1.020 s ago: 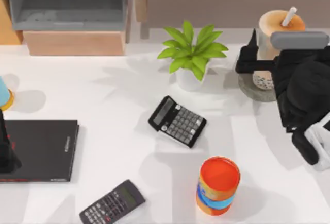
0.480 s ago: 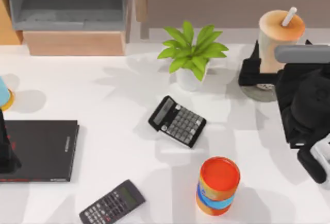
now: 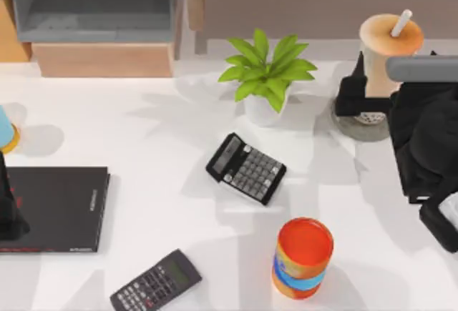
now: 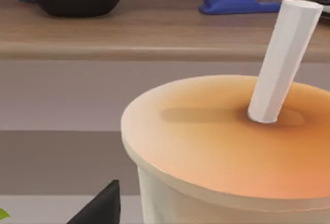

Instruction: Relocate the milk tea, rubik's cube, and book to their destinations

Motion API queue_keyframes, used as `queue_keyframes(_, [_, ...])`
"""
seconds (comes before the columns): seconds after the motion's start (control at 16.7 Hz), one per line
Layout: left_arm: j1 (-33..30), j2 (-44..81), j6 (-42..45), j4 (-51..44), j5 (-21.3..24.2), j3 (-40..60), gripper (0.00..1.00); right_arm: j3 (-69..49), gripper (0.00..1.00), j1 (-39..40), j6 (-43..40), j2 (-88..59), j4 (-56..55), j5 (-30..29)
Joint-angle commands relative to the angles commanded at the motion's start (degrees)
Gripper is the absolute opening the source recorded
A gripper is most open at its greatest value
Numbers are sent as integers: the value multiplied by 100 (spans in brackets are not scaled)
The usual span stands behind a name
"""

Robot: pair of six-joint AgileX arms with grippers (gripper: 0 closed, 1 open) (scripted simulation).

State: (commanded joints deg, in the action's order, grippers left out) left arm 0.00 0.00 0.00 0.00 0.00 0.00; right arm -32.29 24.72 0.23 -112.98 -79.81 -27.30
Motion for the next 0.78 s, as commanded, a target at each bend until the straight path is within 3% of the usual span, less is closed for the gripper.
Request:
queue_keyframes(0.3, [0, 0, 0, 0, 0, 0, 100, 133, 100, 104, 7, 952, 666, -72])
queue_keyframes(0.78, [0, 0, 0, 0, 0, 0, 100, 62, 100, 73, -77, 1204, 972, -15])
